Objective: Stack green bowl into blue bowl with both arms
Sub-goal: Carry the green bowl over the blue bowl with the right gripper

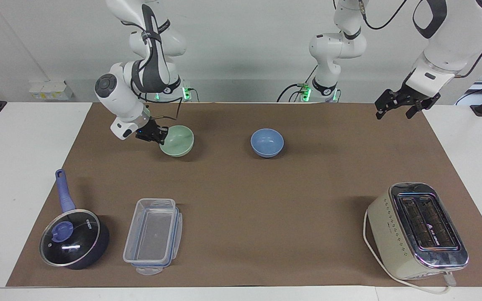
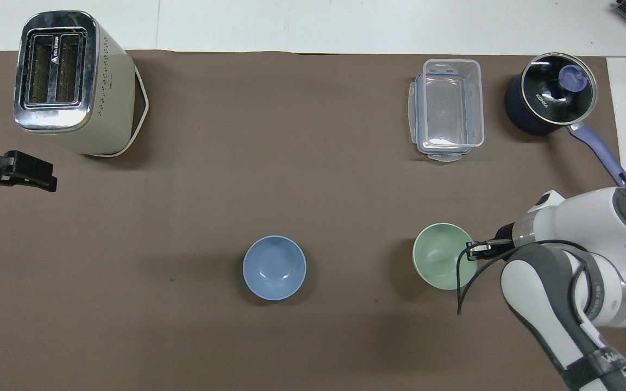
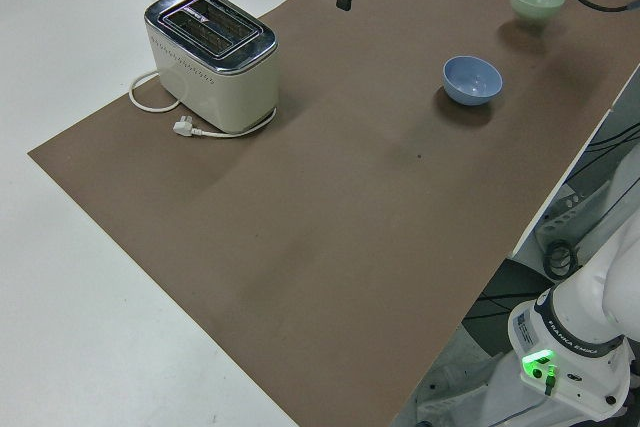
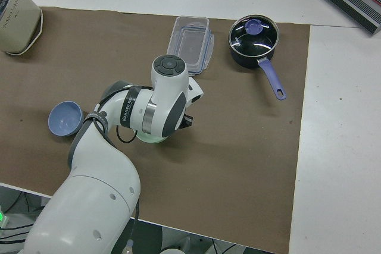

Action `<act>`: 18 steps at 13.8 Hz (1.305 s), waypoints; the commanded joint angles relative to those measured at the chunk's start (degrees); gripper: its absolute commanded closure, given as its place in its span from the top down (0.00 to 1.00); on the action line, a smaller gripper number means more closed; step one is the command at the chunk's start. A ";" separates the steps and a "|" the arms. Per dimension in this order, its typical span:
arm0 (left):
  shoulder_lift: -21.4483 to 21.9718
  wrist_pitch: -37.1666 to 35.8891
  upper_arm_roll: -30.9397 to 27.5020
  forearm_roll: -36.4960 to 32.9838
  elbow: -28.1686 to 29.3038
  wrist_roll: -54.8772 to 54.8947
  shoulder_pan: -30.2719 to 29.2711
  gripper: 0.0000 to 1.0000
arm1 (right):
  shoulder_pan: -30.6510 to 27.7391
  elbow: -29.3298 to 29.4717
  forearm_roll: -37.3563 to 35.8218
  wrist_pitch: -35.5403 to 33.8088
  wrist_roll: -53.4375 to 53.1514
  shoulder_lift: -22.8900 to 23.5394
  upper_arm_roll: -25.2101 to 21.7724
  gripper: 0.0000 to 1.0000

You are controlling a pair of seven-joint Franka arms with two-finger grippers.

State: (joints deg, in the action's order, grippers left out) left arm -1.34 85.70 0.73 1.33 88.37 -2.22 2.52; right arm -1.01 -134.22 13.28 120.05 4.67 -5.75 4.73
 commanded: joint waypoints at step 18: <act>-0.15 -1.15 -0.02 0.52 -0.75 0.02 -0.23 1.00 | 33.87 17.05 3.07 10.19 -34.37 12.86 0.36 0.00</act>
State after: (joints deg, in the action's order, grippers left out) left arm -1.34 85.69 0.73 1.33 88.37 -2.22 2.52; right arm 32.08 -119.94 14.90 129.04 -28.91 4.02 5.39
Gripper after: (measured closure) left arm 0.000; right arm 0.960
